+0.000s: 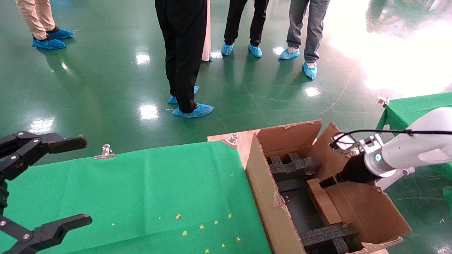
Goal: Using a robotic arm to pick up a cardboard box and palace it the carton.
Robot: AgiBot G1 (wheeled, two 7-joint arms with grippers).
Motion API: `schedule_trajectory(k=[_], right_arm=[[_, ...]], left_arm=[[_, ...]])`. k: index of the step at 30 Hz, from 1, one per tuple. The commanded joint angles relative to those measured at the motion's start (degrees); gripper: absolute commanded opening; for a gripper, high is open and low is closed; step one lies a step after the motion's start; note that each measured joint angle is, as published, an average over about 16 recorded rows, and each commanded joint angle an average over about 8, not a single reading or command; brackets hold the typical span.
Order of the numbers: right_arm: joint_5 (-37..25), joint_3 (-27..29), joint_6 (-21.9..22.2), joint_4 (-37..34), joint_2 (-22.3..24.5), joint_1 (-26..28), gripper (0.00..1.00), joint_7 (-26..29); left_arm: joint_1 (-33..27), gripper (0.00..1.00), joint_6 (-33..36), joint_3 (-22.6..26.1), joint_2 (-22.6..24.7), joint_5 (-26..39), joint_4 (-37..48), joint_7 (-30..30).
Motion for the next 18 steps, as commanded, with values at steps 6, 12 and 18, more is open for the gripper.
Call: schedule_trajectory(k=[6, 12, 18], right_arm=[[-2.17, 0.70, 3.05, 5.96, 1.95, 5.99, 1.00, -1.66], [-4.41, 1.99, 7.09, 15.90, 4.85, 11.64, 1.00, -3.78], [-5.50, 3.81, 11.28, 28.88, 9.43, 15.67, 1.00, -5.45]], left_arm=[[0.00, 1.00, 0.00, 0.01, 0.00, 0.00, 0.00, 0.00], [0.00, 1.00, 0.00, 0.01, 0.00, -0.01, 0.00, 0.01], [0.00, 1.00, -0.01, 0.02, -0.01, -0.01, 0.00, 0.01]])
